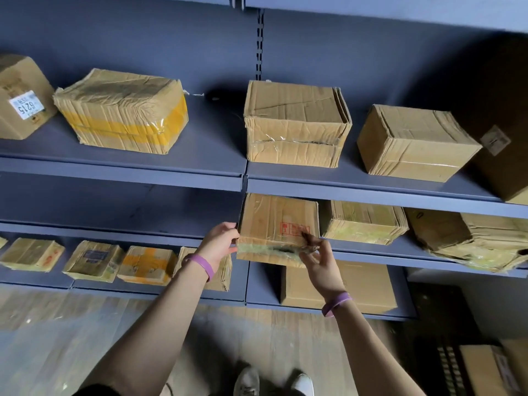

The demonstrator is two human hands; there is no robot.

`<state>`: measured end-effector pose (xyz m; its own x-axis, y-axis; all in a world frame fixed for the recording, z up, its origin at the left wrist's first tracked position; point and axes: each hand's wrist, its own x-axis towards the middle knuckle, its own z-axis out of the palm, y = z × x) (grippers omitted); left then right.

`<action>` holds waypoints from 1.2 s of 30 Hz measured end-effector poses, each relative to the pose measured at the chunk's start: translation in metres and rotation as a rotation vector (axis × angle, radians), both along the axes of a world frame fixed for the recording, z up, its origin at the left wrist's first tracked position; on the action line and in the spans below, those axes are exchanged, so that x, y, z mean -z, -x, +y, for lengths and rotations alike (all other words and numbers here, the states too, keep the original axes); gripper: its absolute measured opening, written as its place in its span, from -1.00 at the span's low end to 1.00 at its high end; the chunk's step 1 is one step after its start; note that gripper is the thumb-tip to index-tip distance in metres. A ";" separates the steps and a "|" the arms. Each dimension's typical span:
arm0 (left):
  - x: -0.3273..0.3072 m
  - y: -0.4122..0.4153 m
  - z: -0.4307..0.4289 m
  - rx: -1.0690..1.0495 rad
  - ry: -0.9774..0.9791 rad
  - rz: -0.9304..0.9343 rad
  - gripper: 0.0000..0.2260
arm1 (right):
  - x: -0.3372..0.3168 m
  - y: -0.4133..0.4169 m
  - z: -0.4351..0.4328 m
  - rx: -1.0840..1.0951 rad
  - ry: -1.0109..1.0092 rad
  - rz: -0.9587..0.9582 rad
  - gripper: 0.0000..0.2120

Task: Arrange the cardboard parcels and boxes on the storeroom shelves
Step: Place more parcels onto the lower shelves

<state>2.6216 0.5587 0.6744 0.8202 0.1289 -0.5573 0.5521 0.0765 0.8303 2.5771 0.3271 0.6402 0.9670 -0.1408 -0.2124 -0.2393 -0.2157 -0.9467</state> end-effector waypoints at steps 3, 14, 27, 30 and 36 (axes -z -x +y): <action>0.009 -0.016 -0.010 -0.069 0.048 0.034 -0.79 | 0.011 -0.021 -0.007 0.017 0.062 0.041 -0.69; 0.041 -0.082 -0.046 -0.166 0.068 0.047 -0.63 | 0.039 -0.101 -0.024 0.022 0.063 0.079 -0.70; 0.081 -0.097 -0.052 -0.189 0.166 0.056 -0.64 | 0.060 -0.116 -0.024 0.023 0.006 0.109 -0.64; 0.084 -0.096 -0.049 -0.154 0.163 0.049 -0.61 | 0.054 -0.110 -0.023 0.018 0.031 0.090 -0.59; 0.082 -0.074 -0.051 -0.090 -0.021 0.220 -0.85 | 0.039 -0.084 -0.033 0.076 0.102 0.085 -0.51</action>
<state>2.6952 0.5077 0.5919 0.6642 0.2099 -0.7174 0.7113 0.1178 0.6930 2.6615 0.2939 0.6009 0.9320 -0.2378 -0.2737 -0.3368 -0.2878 -0.8965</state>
